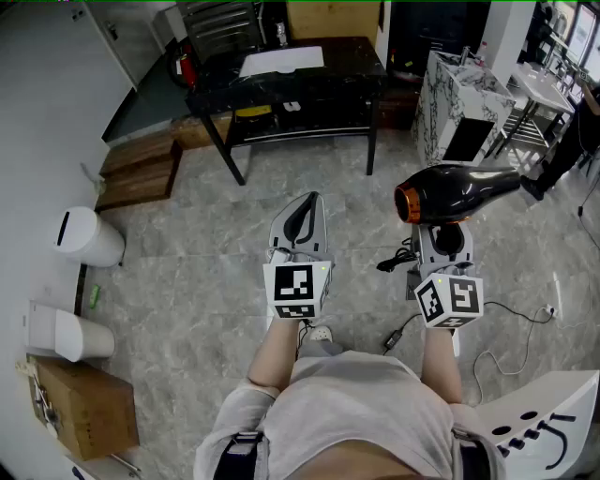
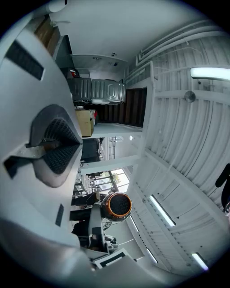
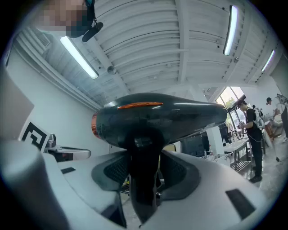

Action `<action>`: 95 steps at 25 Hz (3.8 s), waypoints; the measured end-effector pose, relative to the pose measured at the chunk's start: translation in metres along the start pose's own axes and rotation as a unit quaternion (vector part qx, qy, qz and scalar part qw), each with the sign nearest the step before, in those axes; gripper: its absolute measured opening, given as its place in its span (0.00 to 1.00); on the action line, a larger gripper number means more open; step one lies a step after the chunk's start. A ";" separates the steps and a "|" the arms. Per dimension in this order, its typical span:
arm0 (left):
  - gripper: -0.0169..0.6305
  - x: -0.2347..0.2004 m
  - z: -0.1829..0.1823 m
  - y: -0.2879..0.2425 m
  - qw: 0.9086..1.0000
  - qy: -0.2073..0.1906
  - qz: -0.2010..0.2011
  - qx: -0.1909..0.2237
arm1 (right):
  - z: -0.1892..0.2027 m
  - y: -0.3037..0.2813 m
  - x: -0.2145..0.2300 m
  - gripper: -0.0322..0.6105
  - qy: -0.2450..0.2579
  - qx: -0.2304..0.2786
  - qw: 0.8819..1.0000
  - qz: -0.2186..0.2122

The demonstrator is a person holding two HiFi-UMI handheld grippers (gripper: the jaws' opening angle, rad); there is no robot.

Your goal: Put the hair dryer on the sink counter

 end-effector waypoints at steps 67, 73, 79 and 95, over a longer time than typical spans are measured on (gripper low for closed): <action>0.05 -0.092 0.025 -0.453 1.000 -0.012 0.020 0.021 | 0.063 -0.428 0.167 0.37 0.007 -0.005 0.998 -0.057; 0.05 -0.123 0.038 -0.508 1.000 0.003 0.022 0.020 | 0.076 -0.479 0.178 0.37 0.003 -0.010 0.999 -0.035; 0.05 -0.167 0.050 -0.570 0.999 0.013 0.039 0.019 | 0.092 -0.542 0.177 0.37 0.006 -0.013 1.000 -0.001; 0.05 -0.266 0.070 -0.714 0.991 0.014 0.128 0.027 | 0.114 -0.698 0.159 0.37 0.012 0.002 0.996 0.084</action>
Point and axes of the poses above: the fingertips, and each gripper's own axes: y backward along the fingers, x to its right, z out of its underside, the point moved 8 cm from there along y, backward along the fingers, and after that the axes turned 5 degrees about -z, right-handed, at the moved point
